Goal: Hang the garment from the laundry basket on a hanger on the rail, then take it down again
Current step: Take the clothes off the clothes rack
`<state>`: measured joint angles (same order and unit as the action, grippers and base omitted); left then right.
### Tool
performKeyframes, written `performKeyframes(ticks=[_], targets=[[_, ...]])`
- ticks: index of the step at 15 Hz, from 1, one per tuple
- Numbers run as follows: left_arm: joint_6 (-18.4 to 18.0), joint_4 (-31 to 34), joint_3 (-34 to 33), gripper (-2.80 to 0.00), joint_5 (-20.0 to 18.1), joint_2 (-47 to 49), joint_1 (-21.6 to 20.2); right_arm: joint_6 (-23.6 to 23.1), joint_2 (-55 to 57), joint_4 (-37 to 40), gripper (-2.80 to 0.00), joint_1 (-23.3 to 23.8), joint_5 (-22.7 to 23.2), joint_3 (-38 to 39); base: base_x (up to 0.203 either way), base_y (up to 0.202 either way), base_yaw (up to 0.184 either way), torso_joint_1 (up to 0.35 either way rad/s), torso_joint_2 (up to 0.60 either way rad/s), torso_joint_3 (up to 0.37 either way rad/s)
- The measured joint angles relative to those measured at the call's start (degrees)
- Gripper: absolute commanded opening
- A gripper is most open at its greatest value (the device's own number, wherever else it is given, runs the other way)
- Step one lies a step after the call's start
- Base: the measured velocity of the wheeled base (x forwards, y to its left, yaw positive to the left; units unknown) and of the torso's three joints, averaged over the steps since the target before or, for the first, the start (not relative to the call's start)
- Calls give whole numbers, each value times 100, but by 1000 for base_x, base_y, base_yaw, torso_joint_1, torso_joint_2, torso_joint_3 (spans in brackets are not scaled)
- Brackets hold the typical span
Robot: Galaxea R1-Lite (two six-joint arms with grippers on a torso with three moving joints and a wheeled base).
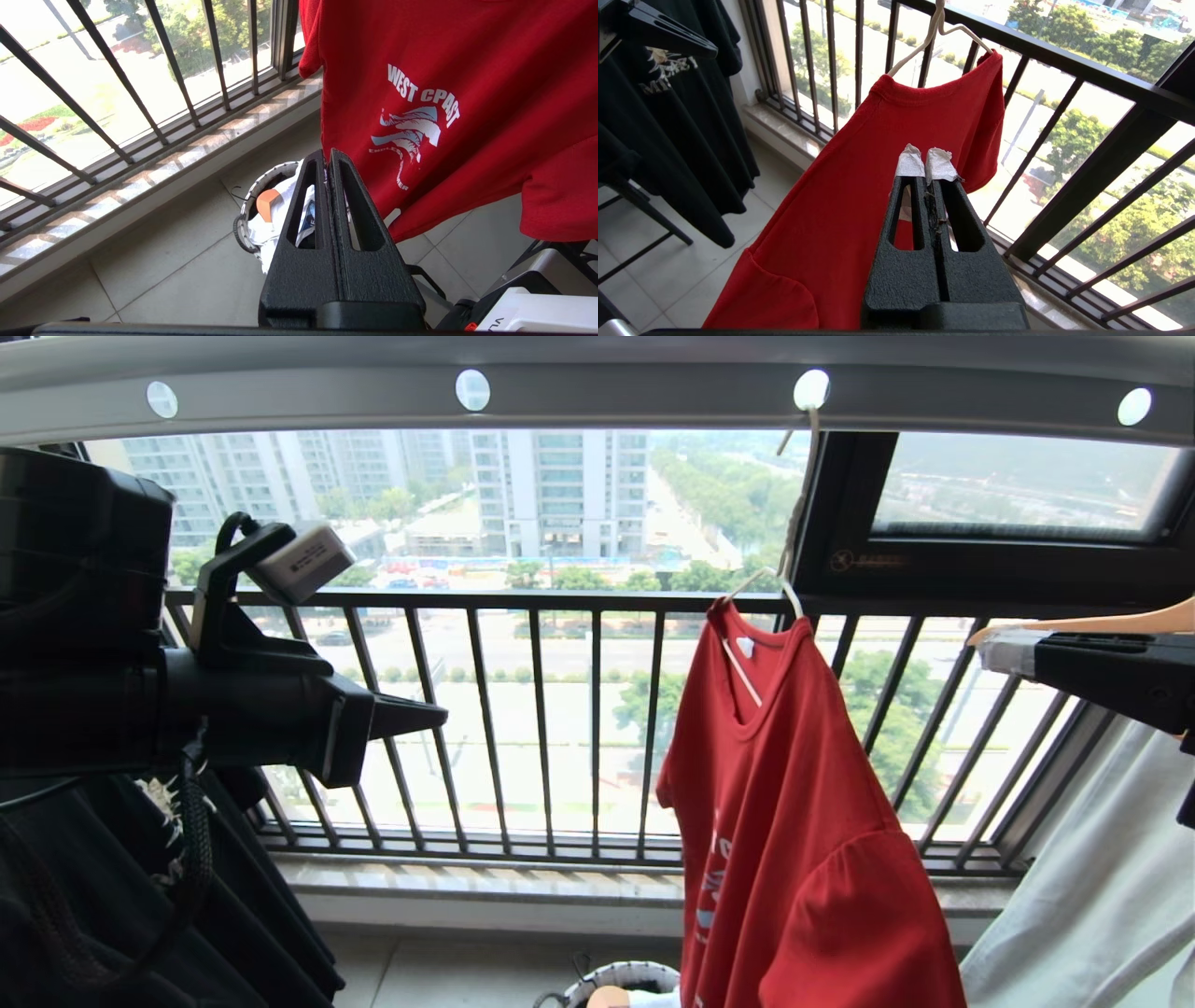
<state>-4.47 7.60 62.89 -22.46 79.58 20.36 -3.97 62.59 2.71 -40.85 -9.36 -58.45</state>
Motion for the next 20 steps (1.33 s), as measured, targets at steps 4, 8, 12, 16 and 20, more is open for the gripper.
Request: performKeyframes(ticks=[4,8,12,16,20], targets=[[34,-1,-44,-280,-10,73,210,-317,169,-8,-280,-11,22,-125,0,0,0,0,0,0],[36,0,-51,-280,-11,167,254,-638,240,-9,-280,-350,188,-149,0,0,0,0,0,0],[27,-6,-52,-280,-9,284,266,-856,429,-17,-280,-992,199,-321,0,0,0,0,0,0],[36,-13,-41,-280,-9,406,266,-995,912,-17,-280,-1299,197,-668,0,0,0,0,0,0],[438,-795,-334,-280,-44,504,597,-1070,1480,-19,-280,-1349,197,-1275,0,0,0,0,0,0]])
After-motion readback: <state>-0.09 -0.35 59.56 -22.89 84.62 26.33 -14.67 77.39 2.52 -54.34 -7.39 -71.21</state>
